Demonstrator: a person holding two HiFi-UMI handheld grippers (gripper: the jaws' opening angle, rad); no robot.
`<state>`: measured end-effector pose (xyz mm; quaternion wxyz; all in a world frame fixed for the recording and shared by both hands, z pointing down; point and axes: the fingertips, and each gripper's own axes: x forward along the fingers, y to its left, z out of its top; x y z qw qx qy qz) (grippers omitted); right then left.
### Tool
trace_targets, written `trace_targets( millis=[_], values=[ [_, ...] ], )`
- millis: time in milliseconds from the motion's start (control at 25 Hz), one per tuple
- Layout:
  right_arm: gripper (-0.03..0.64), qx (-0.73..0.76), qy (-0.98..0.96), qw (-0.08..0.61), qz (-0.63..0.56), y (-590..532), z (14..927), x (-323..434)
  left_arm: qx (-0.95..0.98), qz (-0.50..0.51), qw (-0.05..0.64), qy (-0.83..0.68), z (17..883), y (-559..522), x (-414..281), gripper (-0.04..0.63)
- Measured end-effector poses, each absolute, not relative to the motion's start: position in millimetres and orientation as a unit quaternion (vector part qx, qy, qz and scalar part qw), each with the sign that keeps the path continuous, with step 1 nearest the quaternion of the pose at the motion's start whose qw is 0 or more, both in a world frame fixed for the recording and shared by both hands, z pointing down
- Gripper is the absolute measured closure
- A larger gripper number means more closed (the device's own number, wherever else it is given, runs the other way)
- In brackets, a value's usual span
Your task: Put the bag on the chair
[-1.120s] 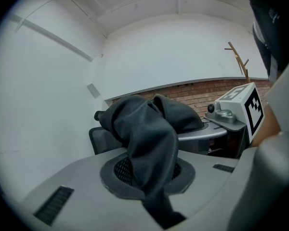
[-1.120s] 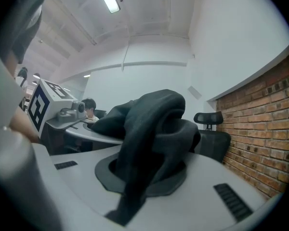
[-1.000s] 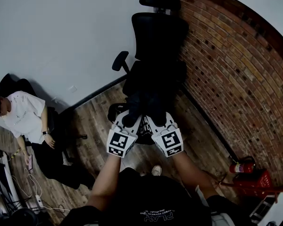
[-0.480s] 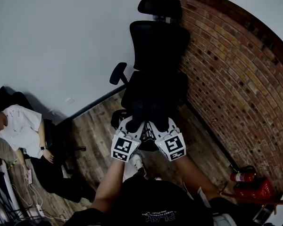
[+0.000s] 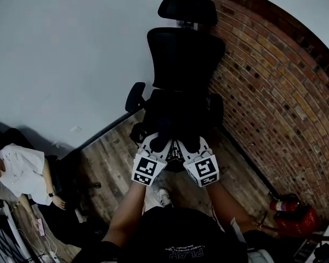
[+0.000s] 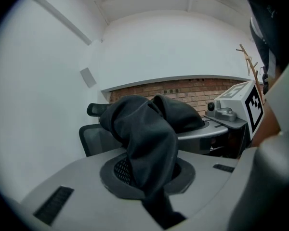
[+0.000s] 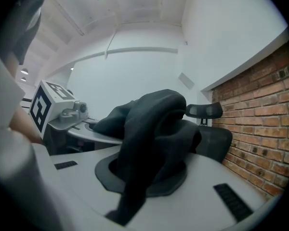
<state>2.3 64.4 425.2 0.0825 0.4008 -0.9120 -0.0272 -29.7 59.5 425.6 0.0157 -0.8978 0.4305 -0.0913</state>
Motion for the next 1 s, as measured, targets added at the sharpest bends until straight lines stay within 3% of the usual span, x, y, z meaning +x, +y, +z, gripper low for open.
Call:
trace_targets(
  millis=[1000],
  values=[
    [0.574, 0.442, -0.892, 0.093, -0.016, -129.9, 439.3, -14.7, -0.918, -0.086, -0.01, 0.388, 444.7, -137.9, -44.2, 0.535]
  ],
)
